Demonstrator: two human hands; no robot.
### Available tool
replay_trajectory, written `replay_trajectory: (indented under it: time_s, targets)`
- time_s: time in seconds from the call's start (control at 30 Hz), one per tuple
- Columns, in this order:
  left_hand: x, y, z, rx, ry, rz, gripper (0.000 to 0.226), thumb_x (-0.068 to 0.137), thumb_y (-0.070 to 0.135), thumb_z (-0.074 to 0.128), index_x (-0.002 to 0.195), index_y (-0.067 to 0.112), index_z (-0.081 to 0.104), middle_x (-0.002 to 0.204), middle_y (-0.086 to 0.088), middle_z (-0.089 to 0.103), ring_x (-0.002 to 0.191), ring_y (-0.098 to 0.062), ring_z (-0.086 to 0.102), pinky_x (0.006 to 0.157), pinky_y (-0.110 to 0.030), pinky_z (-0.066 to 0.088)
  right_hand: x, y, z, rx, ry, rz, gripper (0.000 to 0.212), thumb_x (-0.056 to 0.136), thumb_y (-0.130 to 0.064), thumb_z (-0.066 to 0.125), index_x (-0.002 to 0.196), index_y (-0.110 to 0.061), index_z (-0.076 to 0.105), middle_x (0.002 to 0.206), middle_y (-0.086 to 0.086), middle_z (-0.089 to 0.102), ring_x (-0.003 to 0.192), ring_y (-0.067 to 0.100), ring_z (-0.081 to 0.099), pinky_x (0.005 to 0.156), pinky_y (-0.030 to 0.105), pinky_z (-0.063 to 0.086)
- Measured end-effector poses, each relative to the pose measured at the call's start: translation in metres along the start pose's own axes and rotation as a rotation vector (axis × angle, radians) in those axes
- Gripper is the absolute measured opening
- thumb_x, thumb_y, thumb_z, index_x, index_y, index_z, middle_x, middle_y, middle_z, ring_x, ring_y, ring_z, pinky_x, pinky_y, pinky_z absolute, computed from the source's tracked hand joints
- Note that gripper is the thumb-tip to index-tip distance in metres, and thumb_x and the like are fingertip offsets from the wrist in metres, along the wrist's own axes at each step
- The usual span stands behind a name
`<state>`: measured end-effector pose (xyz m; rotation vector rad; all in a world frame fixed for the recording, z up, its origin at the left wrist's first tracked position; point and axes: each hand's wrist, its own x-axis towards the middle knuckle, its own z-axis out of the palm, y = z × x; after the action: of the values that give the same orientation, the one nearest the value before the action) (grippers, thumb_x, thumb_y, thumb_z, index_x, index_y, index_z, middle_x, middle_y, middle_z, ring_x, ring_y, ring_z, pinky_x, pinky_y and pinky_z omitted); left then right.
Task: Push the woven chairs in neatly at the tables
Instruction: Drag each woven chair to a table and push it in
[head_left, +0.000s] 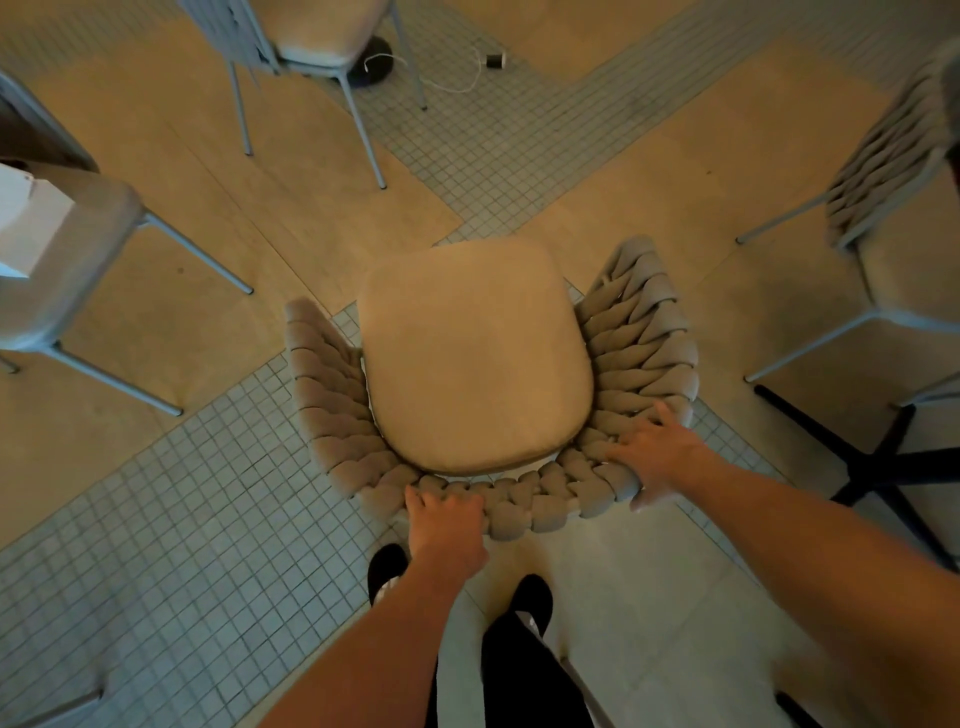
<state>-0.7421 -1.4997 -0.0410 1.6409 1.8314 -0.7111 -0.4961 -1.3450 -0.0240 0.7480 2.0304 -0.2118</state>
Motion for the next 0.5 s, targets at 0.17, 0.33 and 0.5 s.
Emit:
replay_trajectory:
  time_s: [0.17, 0.33, 0.5]
  targets:
    - [0.007, -0.002, 0.005, 0.042, 0.103, 0.047, 0.027, 0.092, 0.026, 0.059, 0.119, 0.029, 0.06, 0.113, -0.001, 0.064, 0.109, -0.03, 0.058, 0.098, -0.049, 0.04, 0.008, 0.01, 0.006, -0.073, -0.024, -0.028, 0.087, 0.081, -0.086, 0.048, 0.154, -0.042, 0.031, 0.152, -0.001, 0.047, 0.136, 0.03, 0.046, 0.116, 0.059, 0.02]
    - [0.008, -0.016, 0.003, 0.064, 0.104, 0.075, 0.031, 0.092, 0.019, 0.057, 0.12, 0.032, 0.062, 0.115, 0.0, 0.064, 0.111, -0.028, 0.057, 0.096, -0.048, 0.039, 0.006, -0.001, 0.004, -0.074, -0.024, -0.01, 0.081, 0.082, -0.087, 0.043, 0.145, -0.037, 0.044, 0.14, -0.003, 0.058, 0.127, 0.028, 0.053, 0.111, 0.061, 0.025]
    - [0.014, -0.058, 0.004, 0.186, 0.105, 0.134, 0.037, 0.091, 0.018, 0.052, 0.122, 0.035, 0.06, 0.113, 0.002, 0.066, 0.11, -0.027, 0.058, 0.097, -0.046, 0.038, -0.003, -0.046, 0.0, 0.026, -0.004, 0.042, 0.076, 0.084, -0.085, 0.044, 0.139, -0.033, 0.049, 0.134, 0.0, 0.06, 0.125, 0.028, 0.054, 0.107, 0.06, 0.028]
